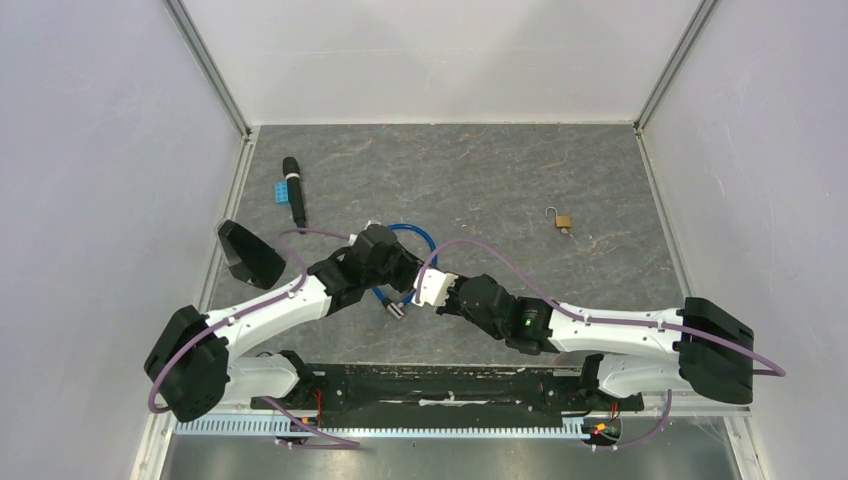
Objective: Unlock with the key
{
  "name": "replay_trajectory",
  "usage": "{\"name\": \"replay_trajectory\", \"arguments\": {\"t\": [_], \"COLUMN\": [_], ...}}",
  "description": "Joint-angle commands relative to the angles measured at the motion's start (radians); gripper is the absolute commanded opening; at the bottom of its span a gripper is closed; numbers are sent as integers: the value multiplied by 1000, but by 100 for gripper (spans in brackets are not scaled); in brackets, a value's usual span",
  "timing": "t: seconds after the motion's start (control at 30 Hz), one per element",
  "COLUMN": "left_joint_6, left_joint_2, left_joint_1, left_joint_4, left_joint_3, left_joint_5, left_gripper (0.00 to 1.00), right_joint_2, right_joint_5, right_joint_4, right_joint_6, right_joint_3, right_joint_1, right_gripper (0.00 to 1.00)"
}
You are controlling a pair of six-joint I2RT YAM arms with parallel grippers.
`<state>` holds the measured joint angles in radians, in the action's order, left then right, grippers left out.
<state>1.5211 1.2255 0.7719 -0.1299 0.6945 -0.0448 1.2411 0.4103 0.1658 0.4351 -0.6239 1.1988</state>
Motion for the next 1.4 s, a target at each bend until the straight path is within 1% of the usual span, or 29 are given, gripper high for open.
{"name": "replay_trajectory", "arguments": {"t": [0.0, 0.03, 0.07, 0.13, 0.23, 0.27, 0.33, 0.37, 0.43, 0.5, 0.6, 0.63, 0.67, 0.77, 0.9, 1.03, 1.1, 1.27, 1.37], "left_joint_6": [-27, -73, -126, -294, -563, -635, -774, -818, -901, -941, -971, -976, -978, -976, -968, -905, -882, -832, -790], "left_joint_2": [-31, -37, -42, -48, -59, -68, -89, -97, -111, -119, -128, -129, -131, -130, -137, -141, -137, -145, -149], "left_joint_1": [-1, -4, -11, -38, -72, -77, -82, -83, -87, -93, -95, -97, -97, -97, -98, -98, -97, -97, -97], "left_joint_4": [36, 35, 33, 1, -53, -65, -99, -116, -147, -163, -157, -147, -138, -110, -46, 30, 45, 96, 125], "left_joint_3": [27, 31, 39, 71, 134, 156, 198, 217, 262, 291, 307, 308, 306, 299, 288, 273, 270, 248, 230], "left_joint_5": [40, 40, 40, 21, -42, -65, -92, -110, -140, -173, -215, -233, -250, -292, -381, -457, -483, -504, -518], "left_gripper": [2, 2, 2, 2, 2, 2, 2, 2, 2, 2, 2, 2, 2, 2, 2, 2, 2, 2, 2], "right_joint_2": [-18, -28, -47, -96, -210, -253, -322, -344, -372, -367, -337, -332, -335, -358, -349, -339, -338, -324, -319], "right_joint_5": [-2, -22, -65, -183, -340, -379, -392, -388, -393, -406, -407, -485, -545, -589, -643, -672, -680, -700, -704], "right_joint_4": [32, 19, 1, -6, 77, 119, 216, 247, 295, 291, 251, 263, 295, 464, 566, 653, 678, 678, 689], "right_joint_6": [-48, -60, -78, -118, -159, -168, -173, -168, -149, -120, -171, -173, -173, -215, -235, -246, -235, -216, -216], "right_joint_3": [-8, -11, -10, 10, 98, 139, 204, 225, 241, 220, 156, 152, 161, 220, 230, 244, 246, 226, 228], "right_joint_1": [-2, -13, -32, -91, -179, -203, -221, -225, -231, -232, -252, -272, -286, -309, -325, -334, -335, -337, -337], "right_gripper": [10, 18, 30, 47, 73, 83, 96, 98, 98, 98, 98, 98, 97, 96, 95, 92, 88, 74, 62]}}
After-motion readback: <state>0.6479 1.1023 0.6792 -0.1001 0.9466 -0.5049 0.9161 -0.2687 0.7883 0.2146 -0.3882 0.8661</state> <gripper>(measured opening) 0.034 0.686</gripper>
